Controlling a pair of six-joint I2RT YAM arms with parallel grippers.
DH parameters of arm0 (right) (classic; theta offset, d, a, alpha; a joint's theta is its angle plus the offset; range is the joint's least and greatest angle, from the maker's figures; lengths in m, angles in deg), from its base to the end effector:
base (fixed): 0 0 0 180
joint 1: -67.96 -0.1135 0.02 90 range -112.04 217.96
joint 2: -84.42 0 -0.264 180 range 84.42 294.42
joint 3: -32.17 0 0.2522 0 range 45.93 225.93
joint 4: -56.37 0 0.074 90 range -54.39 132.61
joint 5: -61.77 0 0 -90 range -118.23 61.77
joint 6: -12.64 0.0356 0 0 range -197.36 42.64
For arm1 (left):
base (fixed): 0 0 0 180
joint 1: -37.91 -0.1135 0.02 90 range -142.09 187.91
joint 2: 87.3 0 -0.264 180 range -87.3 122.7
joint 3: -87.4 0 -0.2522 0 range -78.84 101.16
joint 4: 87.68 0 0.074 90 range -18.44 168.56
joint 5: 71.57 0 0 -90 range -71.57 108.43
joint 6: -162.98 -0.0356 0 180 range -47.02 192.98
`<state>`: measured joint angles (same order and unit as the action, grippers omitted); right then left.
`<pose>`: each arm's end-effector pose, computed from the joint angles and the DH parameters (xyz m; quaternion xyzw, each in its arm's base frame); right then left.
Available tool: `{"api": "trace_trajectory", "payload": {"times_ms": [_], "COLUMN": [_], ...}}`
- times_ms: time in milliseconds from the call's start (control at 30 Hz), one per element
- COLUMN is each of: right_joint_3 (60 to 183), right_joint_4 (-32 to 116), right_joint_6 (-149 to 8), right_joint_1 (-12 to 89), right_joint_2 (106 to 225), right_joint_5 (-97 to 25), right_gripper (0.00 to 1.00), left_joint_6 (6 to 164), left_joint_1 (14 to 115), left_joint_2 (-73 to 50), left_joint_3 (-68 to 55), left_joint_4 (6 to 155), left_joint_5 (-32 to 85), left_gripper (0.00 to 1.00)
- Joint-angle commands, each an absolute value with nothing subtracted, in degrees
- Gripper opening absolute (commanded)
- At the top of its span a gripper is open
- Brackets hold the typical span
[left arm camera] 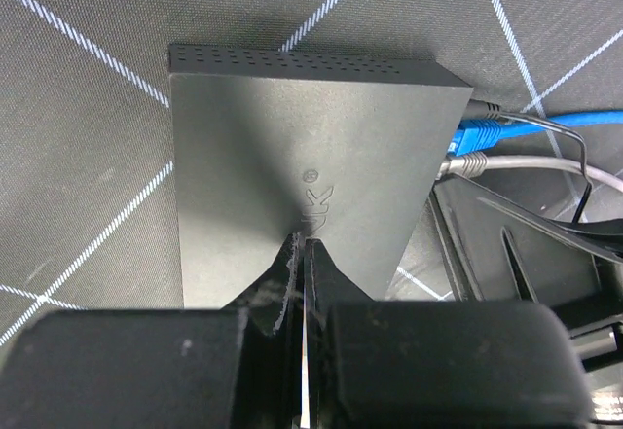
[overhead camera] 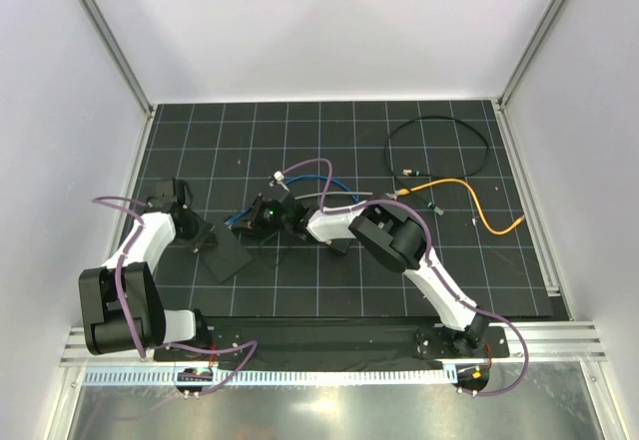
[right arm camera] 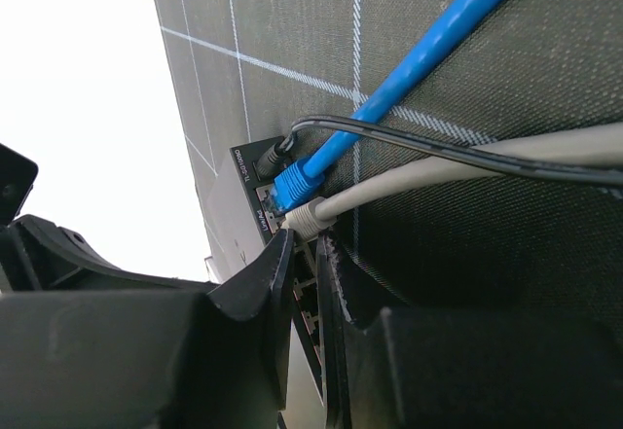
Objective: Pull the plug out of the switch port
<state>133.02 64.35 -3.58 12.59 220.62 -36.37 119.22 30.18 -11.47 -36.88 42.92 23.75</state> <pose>0.2875 0.4252 0.1001 0.0999 0.8471 0.4943 0.1678 0.2289 0.0277 0.1802 -0.4387 0.8797 -0.1017 0.1527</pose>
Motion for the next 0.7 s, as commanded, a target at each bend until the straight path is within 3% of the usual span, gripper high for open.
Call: {"api": "trace_trajectory", "payload": {"times_ms": [0,167,433,667], "right_joint_3": [132.06,133.38,129.79,128.02], "right_joint_4": [61.86,61.6,66.25,69.14], "right_joint_6": [-6.78,-6.61,0.32,4.64], "right_joint_1": [12.59,12.76,15.74,17.51], "right_joint_2": [218.63,219.68,219.86,219.6], "right_joint_5": [-37.45,-38.34,-33.86,-32.54], "right_gripper": [0.05,0.07,0.01,0.01], "left_joint_6": [119.56,119.65,123.07,123.78], "left_joint_1": [29.99,29.91,29.82,29.82], "left_joint_2": [-11.1,-10.22,-9.26,-8.02], "left_joint_3": [-37.44,-38.76,-40.16,-41.04], "left_joint_4": [44.98,44.46,40.06,40.41], "left_joint_5": [22.47,20.45,12.11,13.24], "left_gripper": [0.0,0.0,0.0,0.0]}}
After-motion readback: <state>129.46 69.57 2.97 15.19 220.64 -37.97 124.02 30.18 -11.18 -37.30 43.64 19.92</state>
